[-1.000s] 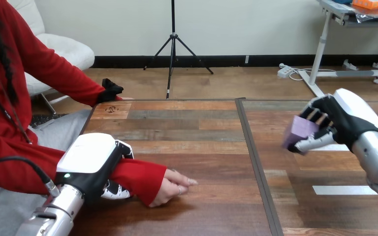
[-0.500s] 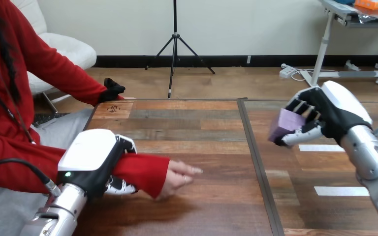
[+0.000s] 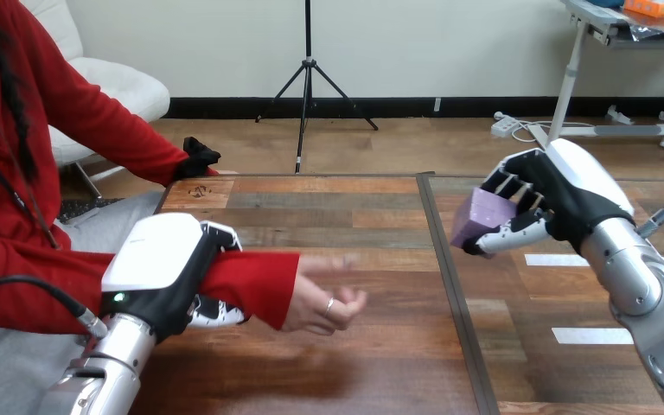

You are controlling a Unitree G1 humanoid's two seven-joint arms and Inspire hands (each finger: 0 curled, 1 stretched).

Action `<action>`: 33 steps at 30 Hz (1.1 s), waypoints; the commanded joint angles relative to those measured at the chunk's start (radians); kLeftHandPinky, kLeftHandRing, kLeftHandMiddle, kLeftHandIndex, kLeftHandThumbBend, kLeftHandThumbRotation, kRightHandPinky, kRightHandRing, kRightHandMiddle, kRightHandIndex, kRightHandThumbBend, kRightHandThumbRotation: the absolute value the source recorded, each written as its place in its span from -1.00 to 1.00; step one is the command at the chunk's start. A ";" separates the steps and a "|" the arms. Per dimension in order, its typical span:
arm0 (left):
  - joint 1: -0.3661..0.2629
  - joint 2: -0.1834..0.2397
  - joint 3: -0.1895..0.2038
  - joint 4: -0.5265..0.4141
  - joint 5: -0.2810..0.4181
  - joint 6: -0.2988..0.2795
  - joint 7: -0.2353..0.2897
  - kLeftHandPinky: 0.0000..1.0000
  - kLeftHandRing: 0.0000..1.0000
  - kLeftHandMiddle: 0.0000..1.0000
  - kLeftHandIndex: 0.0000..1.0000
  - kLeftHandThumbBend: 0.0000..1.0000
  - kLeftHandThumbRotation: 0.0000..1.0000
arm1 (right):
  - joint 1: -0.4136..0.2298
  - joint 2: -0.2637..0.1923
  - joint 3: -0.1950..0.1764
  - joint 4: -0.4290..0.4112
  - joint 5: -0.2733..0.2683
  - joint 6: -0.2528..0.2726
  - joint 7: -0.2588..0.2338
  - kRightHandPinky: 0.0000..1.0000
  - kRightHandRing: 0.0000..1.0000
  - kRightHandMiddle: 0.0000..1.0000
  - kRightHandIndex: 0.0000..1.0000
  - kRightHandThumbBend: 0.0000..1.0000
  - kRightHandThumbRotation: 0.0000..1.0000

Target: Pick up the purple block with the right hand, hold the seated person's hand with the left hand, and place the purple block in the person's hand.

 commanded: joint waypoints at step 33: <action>-0.193 -0.098 0.069 -0.175 -0.038 0.034 0.028 -0.52 -0.37 -0.24 -0.18 0.39 -1.00 | -0.024 0.084 -0.033 -0.299 0.021 0.064 0.064 -0.41 -0.31 -0.20 -0.07 0.40 -1.00</action>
